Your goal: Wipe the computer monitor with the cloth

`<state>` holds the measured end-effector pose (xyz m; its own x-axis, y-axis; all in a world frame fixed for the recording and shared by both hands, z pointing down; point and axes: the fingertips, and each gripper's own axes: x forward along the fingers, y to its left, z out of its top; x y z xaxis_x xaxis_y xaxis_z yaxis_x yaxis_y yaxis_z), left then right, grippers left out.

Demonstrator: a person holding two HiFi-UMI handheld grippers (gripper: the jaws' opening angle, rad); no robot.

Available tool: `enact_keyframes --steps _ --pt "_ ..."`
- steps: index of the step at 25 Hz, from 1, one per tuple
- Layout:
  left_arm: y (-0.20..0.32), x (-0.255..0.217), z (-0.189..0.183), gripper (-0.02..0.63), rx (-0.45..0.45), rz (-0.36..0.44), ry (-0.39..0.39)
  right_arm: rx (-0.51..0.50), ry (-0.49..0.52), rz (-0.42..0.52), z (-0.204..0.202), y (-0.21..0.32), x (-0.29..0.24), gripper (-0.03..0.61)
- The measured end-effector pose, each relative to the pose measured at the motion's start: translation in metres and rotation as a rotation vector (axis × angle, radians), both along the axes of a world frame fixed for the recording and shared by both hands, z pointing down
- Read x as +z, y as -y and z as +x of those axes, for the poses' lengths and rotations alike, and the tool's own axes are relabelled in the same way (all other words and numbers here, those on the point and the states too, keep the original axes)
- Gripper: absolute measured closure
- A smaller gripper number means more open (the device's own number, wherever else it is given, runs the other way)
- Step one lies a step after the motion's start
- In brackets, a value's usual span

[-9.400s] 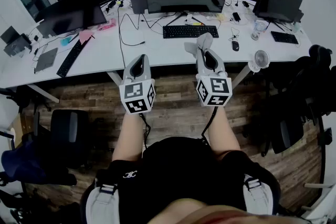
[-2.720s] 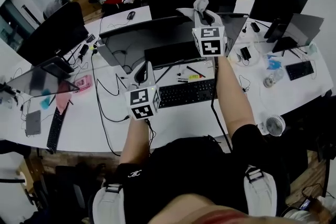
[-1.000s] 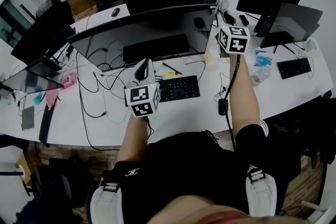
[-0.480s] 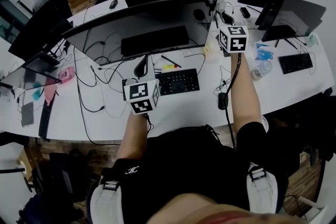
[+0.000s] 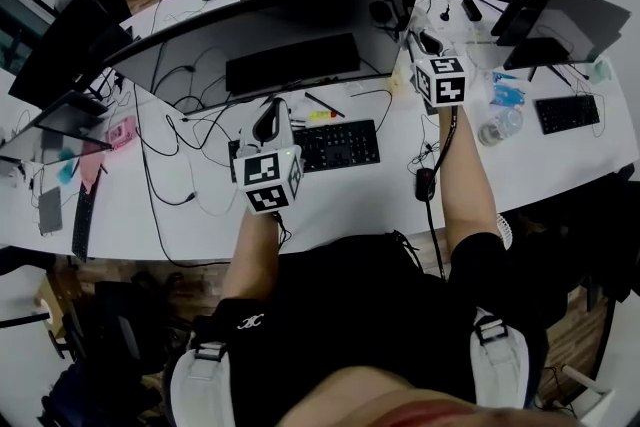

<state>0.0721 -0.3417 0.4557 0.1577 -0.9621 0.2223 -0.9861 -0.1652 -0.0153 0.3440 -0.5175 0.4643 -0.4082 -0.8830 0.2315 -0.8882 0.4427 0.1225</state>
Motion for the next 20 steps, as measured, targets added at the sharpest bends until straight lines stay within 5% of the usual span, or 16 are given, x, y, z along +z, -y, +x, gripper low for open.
enact_keyframes --steps 20 --pt "0.021 0.04 0.003 0.563 0.039 -0.064 -0.006 0.007 -0.053 -0.246 -0.006 0.0 0.154 0.551"
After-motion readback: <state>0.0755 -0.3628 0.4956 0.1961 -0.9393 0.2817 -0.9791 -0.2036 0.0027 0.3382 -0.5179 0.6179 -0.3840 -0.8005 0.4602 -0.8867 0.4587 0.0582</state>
